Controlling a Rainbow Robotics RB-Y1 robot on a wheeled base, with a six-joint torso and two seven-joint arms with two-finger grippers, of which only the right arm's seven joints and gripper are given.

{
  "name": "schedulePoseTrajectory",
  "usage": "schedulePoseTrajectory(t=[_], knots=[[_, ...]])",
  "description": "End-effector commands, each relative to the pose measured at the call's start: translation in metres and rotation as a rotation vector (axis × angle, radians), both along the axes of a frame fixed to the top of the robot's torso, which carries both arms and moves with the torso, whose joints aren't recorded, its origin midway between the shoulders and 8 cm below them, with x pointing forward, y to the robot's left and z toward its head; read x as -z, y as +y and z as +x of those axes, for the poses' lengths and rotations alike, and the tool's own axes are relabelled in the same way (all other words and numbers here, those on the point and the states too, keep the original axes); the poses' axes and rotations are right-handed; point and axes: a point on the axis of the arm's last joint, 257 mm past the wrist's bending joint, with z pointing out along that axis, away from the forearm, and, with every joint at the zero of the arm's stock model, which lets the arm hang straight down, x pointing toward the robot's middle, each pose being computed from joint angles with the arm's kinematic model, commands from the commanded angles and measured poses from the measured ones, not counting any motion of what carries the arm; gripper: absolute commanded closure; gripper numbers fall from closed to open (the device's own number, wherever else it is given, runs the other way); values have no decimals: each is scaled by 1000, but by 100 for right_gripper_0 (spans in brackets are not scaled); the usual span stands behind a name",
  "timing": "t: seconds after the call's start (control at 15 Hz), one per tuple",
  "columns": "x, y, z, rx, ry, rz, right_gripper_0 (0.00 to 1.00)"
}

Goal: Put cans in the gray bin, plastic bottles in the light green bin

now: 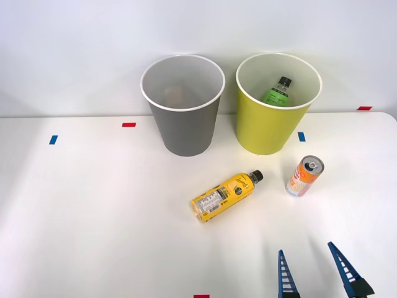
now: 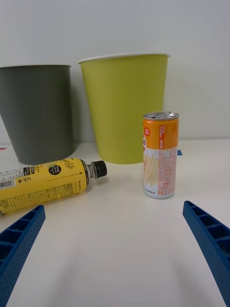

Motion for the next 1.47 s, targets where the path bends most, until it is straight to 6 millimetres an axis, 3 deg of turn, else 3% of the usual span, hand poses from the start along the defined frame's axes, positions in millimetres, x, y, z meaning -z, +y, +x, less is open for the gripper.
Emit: schedulePoseTrajectory(t=[0.07, 1.47], knots=[[0, 0, 0, 0, 0, 0, 0], [0, 0, 0, 0, 0, 0, 0]])
